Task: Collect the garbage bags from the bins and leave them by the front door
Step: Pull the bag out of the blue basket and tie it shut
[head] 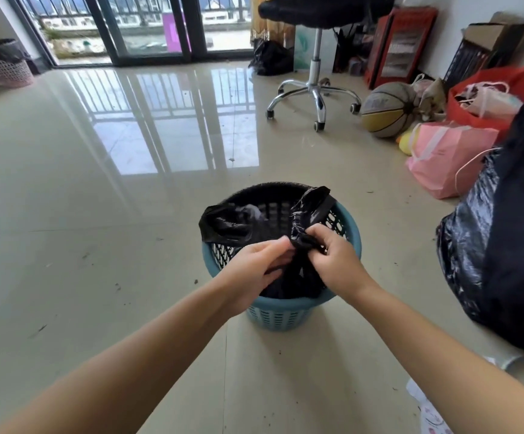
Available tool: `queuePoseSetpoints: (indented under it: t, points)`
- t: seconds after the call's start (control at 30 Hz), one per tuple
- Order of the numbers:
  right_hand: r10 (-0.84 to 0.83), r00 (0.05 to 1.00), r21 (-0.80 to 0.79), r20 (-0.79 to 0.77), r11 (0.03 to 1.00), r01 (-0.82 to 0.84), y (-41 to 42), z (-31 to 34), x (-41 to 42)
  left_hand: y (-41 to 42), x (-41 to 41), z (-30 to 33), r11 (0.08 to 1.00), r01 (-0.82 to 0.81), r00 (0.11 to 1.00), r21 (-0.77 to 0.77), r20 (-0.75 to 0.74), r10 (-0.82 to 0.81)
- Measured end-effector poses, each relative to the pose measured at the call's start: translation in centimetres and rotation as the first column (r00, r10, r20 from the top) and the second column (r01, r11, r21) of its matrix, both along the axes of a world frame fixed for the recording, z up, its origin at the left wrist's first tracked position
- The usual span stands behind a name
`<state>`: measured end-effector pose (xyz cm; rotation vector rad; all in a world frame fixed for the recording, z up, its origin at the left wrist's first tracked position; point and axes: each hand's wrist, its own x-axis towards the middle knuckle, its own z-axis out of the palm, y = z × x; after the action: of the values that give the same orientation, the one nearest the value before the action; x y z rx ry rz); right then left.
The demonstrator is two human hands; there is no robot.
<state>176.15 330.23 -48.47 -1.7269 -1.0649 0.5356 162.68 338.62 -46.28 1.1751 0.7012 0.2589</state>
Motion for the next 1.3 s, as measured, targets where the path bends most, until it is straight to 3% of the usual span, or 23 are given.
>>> queuePoseSetpoints:
  t: [0.07, 0.13, 0.2, 0.23, 0.33, 0.43, 0.5, 0.53, 0.63, 0.7, 0.73, 0.8, 0.87, 0.93, 1.03, 1.1, 1.17, 1.23, 1.3]
  points:
    - [-0.062, 0.998, -0.034, -0.026, 0.998, 0.061, 0.2, 0.1, 0.7, 1.6, -0.1, -0.6, 0.955, -0.149, 0.989, -0.257, -0.049, 0.141]
    - [-0.019, 0.997, -0.137, -0.078, 0.99, 0.009, 0.2, 0.2, 1.2, 3.9, -0.4, -0.9, 0.825, -0.322, 0.937, -0.465, -0.029, 0.349]
    - [0.08, 0.993, -0.236, -0.089, 0.967, -0.099, 0.0, 0.2, 1.7, 5.8, -0.5, -0.8, 0.725, -0.428, 0.853, -0.54, 0.023, 0.521]
    - [0.103, 0.991, -0.268, -0.089, 0.956, -0.123, -0.2, 0.2, 1.8, 6.3, -0.3, -0.7, 0.716, -0.472, 0.82, -0.515, 0.043, 0.571]
    - [0.056, 0.994, -0.285, -0.094, 0.955, -0.081, -0.5, 0.3, 2.2, 5.6, 0.6, -0.9, 0.782, -0.569, 0.796, -0.254, 0.068, 0.601]
    - [-0.018, 0.998, -0.19, -0.054, 0.982, 0.008, -0.2, 0.5, 2.1, 4.5, 1.0, -1.5, 0.836, -0.449, 0.888, 0.314, 0.056, 0.456]
    - [0.071, 0.995, -0.165, -0.071, 0.983, -0.082, 0.1, 0.6, 1.7, 3.7, 1.1, -1.4, 0.714, -0.257, 0.949, 0.652, 0.029, 0.314]
    - [0.135, 0.979, -0.154, -0.156, 0.975, -0.159, 0.4, 0.7, 1.2, 3.1, 1.1, -1.2, 0.635, -0.172, 0.966, 0.753, 0.004, 0.257]
    - [0.228, 0.808, -0.061, -0.543, 0.949, -0.308, 1.5, 1.0, -0.7, 1.1, 0.8, -1.7, 0.517, 0.034, 0.992, 0.855, -0.093, 0.088]
    - [0.249, 0.716, 0.01, -0.652, 0.947, -0.321, 1.8, 1.2, -1.1, 0.3, 0.3, -2.0, 0.587, 0.143, 0.986, 0.797, -0.165, -0.017]
    - [0.256, 0.705, 0.025, -0.661, 0.947, -0.32, 1.8, 1.3, -1.1, 0.3, -0.1, -1.9, 0.706, 0.159, 0.986, 0.69, -0.15, -0.076]
    - [0.231, 0.731, -0.005, -0.642, 0.952, -0.305, 1.6, 1.3, -1.0, 0.8, -1.1, -1.4, 0.944, 0.161, 0.986, 0.289, 0.001, -0.169]
    - [0.225, 0.794, -0.05, -0.564, 0.951, -0.306, 1.6, 1.1, -1.0, 1.9, -2.1, -1.3, 0.979, 0.177, 0.98, -0.097, 0.11, -0.166]
    - [0.225, 0.88, -0.106, -0.418, 0.95, -0.294, 1.7, 1.0, -1.4, 3.0, -2.9, -1.3, 0.951, 0.168, 0.985, -0.259, 0.079, -0.152]
    - [0.129, 0.96, -0.157, -0.249, 0.972, -0.172, 1.9, 1.0, -1.5, 4.5, -3.5, -1.6, 0.94, -0.03, 0.994, -0.341, -0.113, -0.009]
    - [0.102, 0.957, -0.168, -0.27, 0.974, -0.152, 1.6, 1.1, -1.2, 5.7, -4.0, -1.9, 0.896, -0.236, 0.969, -0.377, -0.161, 0.187]
    - [0.197, 0.918, -0.185, -0.344, 0.944, -0.272, 1.0, 1.3, -1.0, 6.6, -4.3, -1.9, 0.814, -0.401, 0.914, -0.42, -0.123, 0.387]
    - [0.3, 0.858, -0.181, -0.416, 0.898, -0.401, 0.4, 1.6, -1.1, 6.6, -3.8, -1.9, 0.765, -0.54, 0.836, -0.349, -0.119, 0.536]
    - [0.349, 0.867, -0.211, -0.355, 0.874, -0.438, 0.0, 1.8, -1.1, 5.8, -2.8, -1.9, 0.81, -0.568, 0.823, -0.144, -0.099, 0.559]
